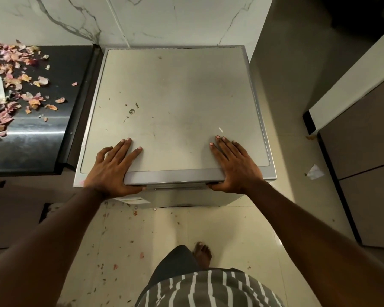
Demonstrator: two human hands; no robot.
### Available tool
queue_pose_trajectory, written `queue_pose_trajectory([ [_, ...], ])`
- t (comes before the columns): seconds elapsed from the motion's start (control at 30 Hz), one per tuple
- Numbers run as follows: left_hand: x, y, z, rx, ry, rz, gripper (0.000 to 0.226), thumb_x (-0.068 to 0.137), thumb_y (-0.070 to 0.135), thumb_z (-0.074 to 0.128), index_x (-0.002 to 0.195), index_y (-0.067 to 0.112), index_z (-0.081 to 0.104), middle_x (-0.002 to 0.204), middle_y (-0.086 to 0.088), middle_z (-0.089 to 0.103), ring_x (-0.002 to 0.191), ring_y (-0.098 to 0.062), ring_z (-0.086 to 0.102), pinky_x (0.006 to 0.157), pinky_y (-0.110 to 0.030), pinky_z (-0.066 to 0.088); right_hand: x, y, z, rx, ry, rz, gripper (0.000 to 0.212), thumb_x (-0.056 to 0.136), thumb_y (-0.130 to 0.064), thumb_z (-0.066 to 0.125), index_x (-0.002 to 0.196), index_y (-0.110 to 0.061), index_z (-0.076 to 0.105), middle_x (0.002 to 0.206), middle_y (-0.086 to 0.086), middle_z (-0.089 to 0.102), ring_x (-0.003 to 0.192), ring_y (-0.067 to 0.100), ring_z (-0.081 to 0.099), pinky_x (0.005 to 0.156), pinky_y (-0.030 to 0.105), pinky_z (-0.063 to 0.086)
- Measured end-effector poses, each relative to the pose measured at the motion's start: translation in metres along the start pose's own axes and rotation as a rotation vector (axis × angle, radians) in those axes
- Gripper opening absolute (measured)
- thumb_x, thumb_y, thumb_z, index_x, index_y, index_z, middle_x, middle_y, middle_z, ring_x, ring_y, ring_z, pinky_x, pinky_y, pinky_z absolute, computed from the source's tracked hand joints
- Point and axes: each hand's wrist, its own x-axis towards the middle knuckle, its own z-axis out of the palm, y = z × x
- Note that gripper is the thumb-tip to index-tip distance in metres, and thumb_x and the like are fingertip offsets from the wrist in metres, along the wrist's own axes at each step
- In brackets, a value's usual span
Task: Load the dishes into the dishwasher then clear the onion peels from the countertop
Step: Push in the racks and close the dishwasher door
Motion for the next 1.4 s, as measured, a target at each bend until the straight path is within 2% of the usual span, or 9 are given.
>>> queue_pose_trajectory([
  [0.57, 0.002, -0.012, 0.014, -0.037, 0.047, 0.053, 0.121, 0.071, 0.096, 0.048, 0.166, 0.031, 0.013, 0.174, -0.005, 0.003, 0.161, -0.023, 0.004, 0.127, -0.053, 0.01, 0.0, 0.001, 0.003, -0.004, 0.002, -0.002, 0.13, 0.075, -0.095, 0.044, 0.166, -0.015, -0.001, 0.174, 0.01, -0.006, 0.161, 0.025, -0.005, 0.13, 0.047, 0.011],
  [0.63, 0.002, -0.016, 0.014, -0.085, 0.062, 0.07, 0.109, 0.079, 0.093, 0.04, 0.166, 0.032, 0.014, 0.174, -0.003, 0.004, 0.161, -0.021, 0.005, 0.127, -0.052, 0.012, 0.0, 0.001, 0.002, -0.003, -0.001, 0.0, 0.129, 0.075, -0.094, 0.045, 0.166, -0.015, -0.001, 0.174, 0.01, -0.005, 0.161, 0.025, -0.005, 0.13, 0.047, 0.011],
  [0.73, 0.004, -0.022, 0.013, -0.231, 0.102, 0.064, 0.076, 0.096, 0.074, 0.025, 0.163, 0.037, 0.024, 0.174, 0.003, 0.01, 0.16, -0.015, 0.008, 0.126, -0.051, 0.016, -0.002, -0.001, 0.0, -0.005, -0.008, -0.001, 0.128, 0.075, -0.094, 0.043, 0.166, -0.015, -0.001, 0.174, 0.01, -0.004, 0.161, 0.025, -0.004, 0.13, 0.046, 0.01],
  [0.9, 0.004, -0.024, 0.011, -0.384, 0.149, 0.039, 0.058, 0.106, 0.059, 0.023, 0.158, 0.036, 0.04, 0.17, 0.008, 0.024, 0.158, -0.01, 0.016, 0.126, -0.05, 0.022, -0.005, -0.001, -0.002, 0.006, -0.017, -0.008, 0.127, 0.076, -0.093, 0.044, 0.166, -0.016, -0.001, 0.174, 0.01, -0.003, 0.161, 0.025, -0.003, 0.13, 0.047, 0.012],
  [1.03, 0.006, -0.028, 0.012, -0.476, 0.153, 0.01, 0.058, 0.109, 0.056, 0.017, 0.153, 0.033, 0.047, 0.168, 0.009, 0.031, 0.156, -0.007, 0.022, 0.124, -0.051, 0.027, -0.017, 0.012, 0.002, 0.004, -0.014, -0.071, 0.125, 0.078, -0.081, 0.061, 0.167, -0.019, -0.001, 0.175, 0.008, -0.003, 0.161, 0.024, -0.001, 0.13, 0.048, 0.014],
  [1.13, 0.007, -0.029, 0.014, -0.487, 0.15, 0.001, 0.058, 0.109, 0.055, 0.017, 0.152, 0.032, 0.049, 0.167, 0.01, 0.032, 0.156, -0.006, 0.023, 0.125, -0.047, 0.027, -0.04, 0.032, 0.008, -0.045, -0.019, -0.076, 0.123, 0.08, -0.056, 0.079, 0.167, -0.022, -0.003, 0.175, 0.005, -0.006, 0.161, 0.023, 0.0, 0.13, 0.046, 0.014],
  [1.23, 0.007, -0.031, 0.016, -0.485, 0.159, -0.002, 0.058, 0.109, 0.055, 0.018, 0.152, 0.032, 0.05, 0.166, 0.009, 0.034, 0.155, -0.007, 0.024, 0.125, -0.046, 0.027, -0.06, 0.047, 0.012, -0.049, -0.027, -0.01, 0.125, 0.081, -0.032, 0.084, 0.166, -0.026, -0.007, 0.174, 0.004, -0.009, 0.161, 0.023, -0.001, 0.129, 0.043, 0.01],
  [1.4, 0.007, -0.03, 0.016, -0.486, 0.151, -0.006, 0.062, 0.108, 0.06, 0.016, 0.153, 0.032, 0.048, 0.167, 0.008, 0.033, 0.156, -0.008, 0.024, 0.125, -0.047, 0.027, -0.062, 0.053, 0.014, -0.04, -0.058, 0.013, 0.126, 0.081, -0.027, 0.086, 0.166, -0.028, -0.006, 0.174, 0.003, -0.009, 0.161, 0.023, -0.001, 0.128, 0.043, 0.008],
])
